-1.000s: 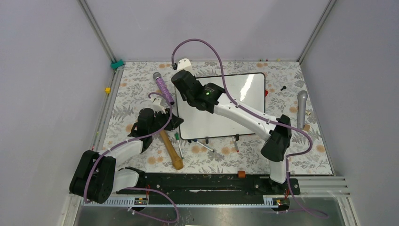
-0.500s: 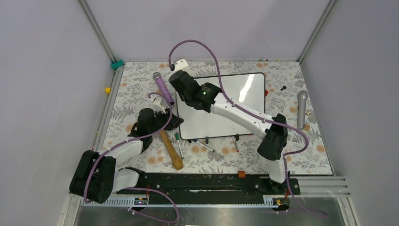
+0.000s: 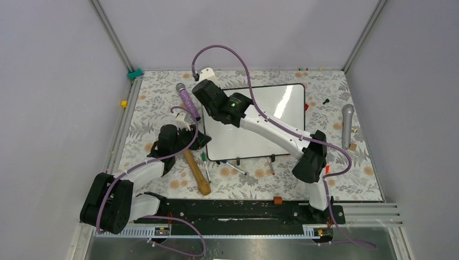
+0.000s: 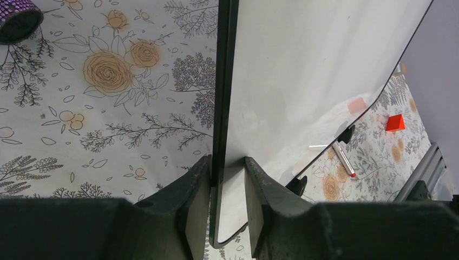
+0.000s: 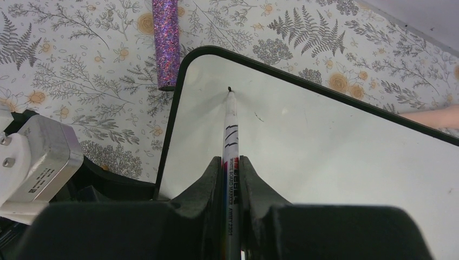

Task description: Write a sentence on the whiteboard

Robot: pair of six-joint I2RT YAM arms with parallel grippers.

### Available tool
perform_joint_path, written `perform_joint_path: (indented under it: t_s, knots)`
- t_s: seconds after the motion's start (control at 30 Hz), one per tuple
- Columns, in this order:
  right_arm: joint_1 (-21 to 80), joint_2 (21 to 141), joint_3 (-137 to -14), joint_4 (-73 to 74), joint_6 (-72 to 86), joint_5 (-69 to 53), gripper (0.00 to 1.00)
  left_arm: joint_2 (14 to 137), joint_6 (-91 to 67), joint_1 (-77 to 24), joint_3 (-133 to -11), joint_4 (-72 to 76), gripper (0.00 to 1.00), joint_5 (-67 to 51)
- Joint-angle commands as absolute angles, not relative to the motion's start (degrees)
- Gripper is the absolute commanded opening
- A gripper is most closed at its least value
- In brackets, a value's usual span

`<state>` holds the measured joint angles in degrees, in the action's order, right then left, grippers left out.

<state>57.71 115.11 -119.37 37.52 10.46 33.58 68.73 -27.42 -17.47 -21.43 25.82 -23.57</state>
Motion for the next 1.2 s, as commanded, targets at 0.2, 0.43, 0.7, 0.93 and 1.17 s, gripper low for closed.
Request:
perform_joint_path:
  t_s: [0.2, 0.43, 0.7, 0.93, 1.17]
  knots:
    - [58.18, 114.5, -120.38, 42.16, 11.16, 32.69, 0.0, 68.2, -27.07, -18.13, -23.11, 28.92, 0.28, -23.58]
    - [58.21, 113.24, -117.7, 42.12, 12.35, 29.49, 0.0, 68.12, -26.89, -18.36, -23.13, 28.83, 0.28, -23.48]
    - [58.19, 110.85, -116.46, 42.1, 12.51, 29.55, 0.0, 68.12, -26.72, -18.6, -23.14, 28.83, 0.28, -23.29]
    - [58.27, 104.57, -111.38, 37.59, 13.11, 26.83, 0.0, 68.25, -26.71, -18.58, -23.16, 28.74, 0.28, -23.2]
    - [58.2, 96.76, -102.15, 29.52, 12.72, 27.91, 0.0, 68.47, -26.8, -18.58, -23.31, 28.72, 0.27, -23.38]
